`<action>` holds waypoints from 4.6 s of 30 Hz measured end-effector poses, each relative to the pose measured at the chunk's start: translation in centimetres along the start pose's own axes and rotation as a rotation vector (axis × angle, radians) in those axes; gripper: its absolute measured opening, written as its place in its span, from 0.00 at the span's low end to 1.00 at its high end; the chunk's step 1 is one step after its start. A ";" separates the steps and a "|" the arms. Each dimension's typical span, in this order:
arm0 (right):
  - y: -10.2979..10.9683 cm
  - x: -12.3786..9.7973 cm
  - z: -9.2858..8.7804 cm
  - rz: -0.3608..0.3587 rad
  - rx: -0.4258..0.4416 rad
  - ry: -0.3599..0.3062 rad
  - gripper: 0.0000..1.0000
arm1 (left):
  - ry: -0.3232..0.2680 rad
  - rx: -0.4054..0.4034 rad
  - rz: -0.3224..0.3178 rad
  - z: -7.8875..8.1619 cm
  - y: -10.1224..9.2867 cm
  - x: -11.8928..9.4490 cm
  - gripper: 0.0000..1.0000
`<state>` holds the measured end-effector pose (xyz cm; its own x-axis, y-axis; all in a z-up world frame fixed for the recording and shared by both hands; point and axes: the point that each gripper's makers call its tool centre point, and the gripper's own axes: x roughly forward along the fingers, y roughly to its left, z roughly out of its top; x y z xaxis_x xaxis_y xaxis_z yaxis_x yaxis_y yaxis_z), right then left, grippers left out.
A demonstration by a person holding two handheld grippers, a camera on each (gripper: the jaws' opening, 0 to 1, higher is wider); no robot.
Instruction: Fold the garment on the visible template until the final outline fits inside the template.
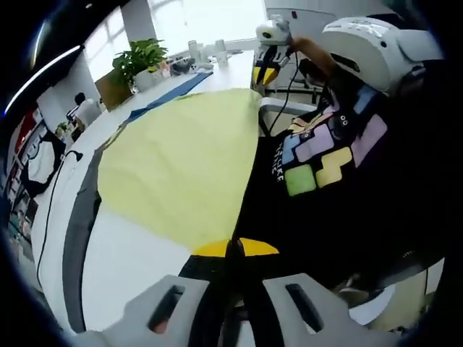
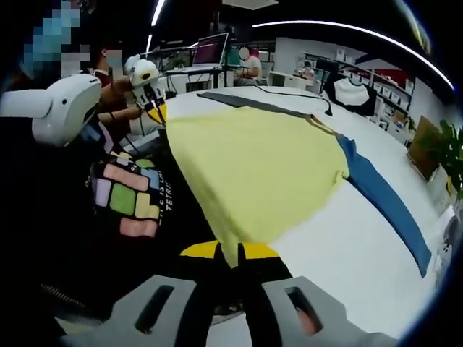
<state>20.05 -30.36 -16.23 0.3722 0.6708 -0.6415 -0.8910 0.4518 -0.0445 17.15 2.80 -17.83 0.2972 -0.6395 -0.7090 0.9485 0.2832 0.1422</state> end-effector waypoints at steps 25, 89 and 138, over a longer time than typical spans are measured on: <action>-4.1 -7.2 7.5 -0.258 -0.008 -0.442 0.21 | -0.429 -0.217 0.340 5.2 4.2 -7.3 0.33; -27.4 -18.6 8.1 -0.888 0.249 -0.594 0.99 | -0.656 -0.257 0.860 7.5 10.4 -17.8 1.00; -39.8 -6.0 -10.1 -0.908 0.483 -0.237 0.52 | -0.628 -0.310 0.842 6.6 11.4 -16.4 0.98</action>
<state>50.66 -58.38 -18.35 0.9354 0.0383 -0.3516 -0.0743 0.9932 -0.0897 23.80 11.81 -0.03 0.9237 -0.3822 0.0252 0.3725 0.9116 0.1740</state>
